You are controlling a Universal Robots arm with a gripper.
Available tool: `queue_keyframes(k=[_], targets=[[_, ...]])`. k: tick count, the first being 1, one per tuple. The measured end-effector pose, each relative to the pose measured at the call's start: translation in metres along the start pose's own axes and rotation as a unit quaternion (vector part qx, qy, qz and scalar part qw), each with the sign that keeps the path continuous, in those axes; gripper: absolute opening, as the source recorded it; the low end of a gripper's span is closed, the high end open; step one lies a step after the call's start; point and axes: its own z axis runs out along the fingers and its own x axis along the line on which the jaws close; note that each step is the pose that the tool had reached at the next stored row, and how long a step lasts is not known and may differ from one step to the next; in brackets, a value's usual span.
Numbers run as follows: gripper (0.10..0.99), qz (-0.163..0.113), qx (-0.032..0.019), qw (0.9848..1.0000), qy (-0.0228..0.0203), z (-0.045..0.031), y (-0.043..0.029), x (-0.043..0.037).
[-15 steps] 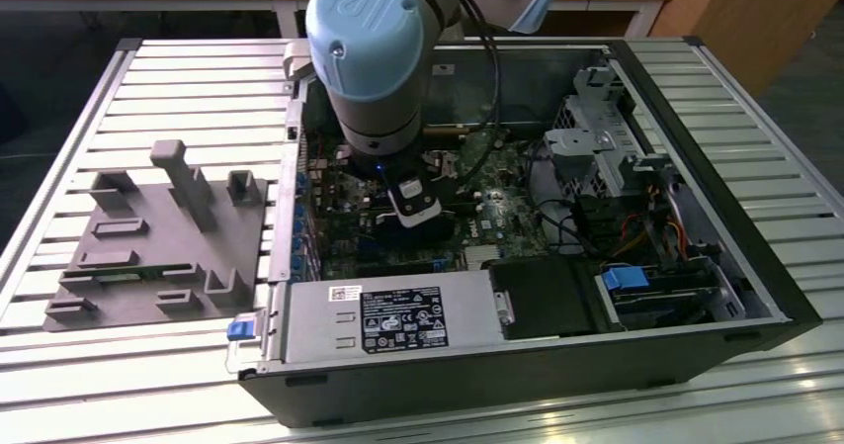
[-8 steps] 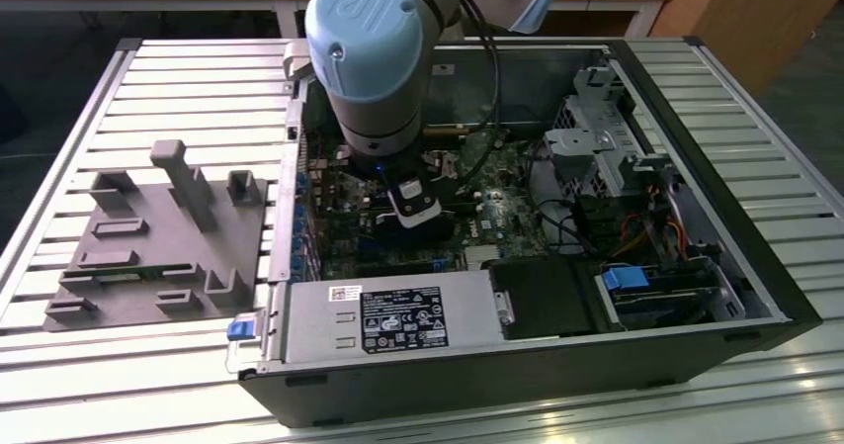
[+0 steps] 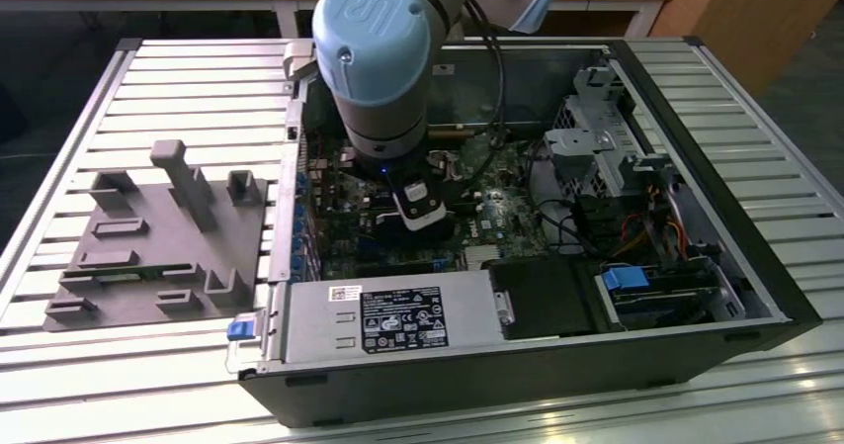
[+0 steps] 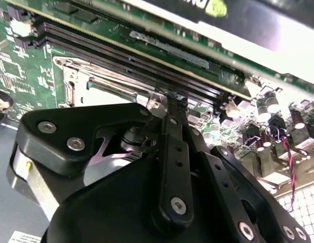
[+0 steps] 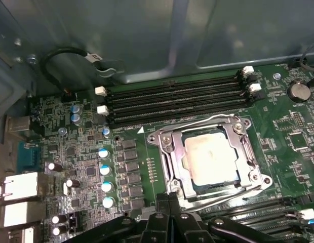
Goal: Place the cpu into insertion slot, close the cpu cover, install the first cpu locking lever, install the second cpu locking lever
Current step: 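Install the second cpu locking lever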
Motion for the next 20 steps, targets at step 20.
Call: queue_keyframes(k=[20], targets=[[0.106, 0.000, 0.0002, 1.0000, 0.0012, -0.0140, -0.0010, -0.0119]])
